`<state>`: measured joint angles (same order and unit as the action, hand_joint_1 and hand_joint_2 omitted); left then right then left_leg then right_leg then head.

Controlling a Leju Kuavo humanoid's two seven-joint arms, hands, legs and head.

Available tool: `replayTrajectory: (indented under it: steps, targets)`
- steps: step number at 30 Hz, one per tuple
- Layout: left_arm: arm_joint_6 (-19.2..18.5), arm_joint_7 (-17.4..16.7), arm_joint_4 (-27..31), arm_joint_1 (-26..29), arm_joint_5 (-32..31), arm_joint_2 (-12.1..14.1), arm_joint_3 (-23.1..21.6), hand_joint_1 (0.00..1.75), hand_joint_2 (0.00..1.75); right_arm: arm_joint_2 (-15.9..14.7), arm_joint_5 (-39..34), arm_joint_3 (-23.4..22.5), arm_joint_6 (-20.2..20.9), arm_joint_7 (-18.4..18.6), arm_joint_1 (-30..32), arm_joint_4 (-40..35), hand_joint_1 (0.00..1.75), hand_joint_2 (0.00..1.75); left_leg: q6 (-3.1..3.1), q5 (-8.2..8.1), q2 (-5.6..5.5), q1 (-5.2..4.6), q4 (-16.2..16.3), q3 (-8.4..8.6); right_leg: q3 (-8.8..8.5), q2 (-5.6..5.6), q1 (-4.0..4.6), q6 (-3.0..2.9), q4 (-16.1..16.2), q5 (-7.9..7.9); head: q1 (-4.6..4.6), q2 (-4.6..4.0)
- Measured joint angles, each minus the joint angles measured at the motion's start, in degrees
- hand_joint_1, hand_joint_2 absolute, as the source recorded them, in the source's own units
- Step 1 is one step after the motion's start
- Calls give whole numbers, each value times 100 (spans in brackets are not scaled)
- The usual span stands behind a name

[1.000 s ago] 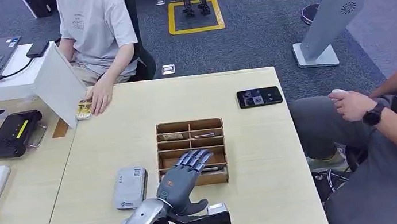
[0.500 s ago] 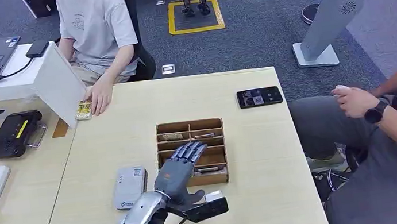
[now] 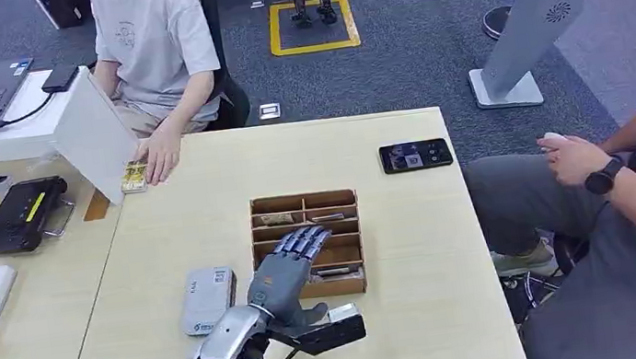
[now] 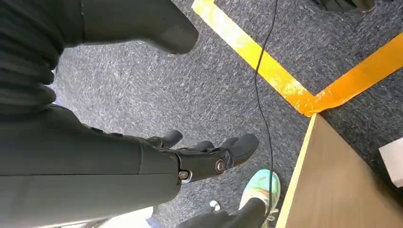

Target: Pass the card to the sensor for recognition and then transmit it.

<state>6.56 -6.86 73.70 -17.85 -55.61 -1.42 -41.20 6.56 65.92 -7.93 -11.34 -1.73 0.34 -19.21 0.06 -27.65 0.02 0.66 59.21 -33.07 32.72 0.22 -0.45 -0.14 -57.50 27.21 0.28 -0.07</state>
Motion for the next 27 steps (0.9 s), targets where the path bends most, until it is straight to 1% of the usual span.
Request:
replayTrajectory:
  steps: [7,14,27]
  targets:
    - [-50,221,4,4,286,-57,0,0,175,0,-135,120,2,35,4,-15,0,175,0,0,0,0,0,-1,0,0,0,0,0,0,0,0]
    - [-155,273,11,32,505,-92,-2,0,175,-2,-302,273,-31,35,6,-13,0,175,0,0,0,0,0,-1,0,0,0,0,0,0,0,0]
    - [-223,289,11,43,603,-138,-2,0,175,-2,-489,494,-72,37,7,-11,0,175,0,0,0,0,0,0,0,0,0,0,0,0,0,0]
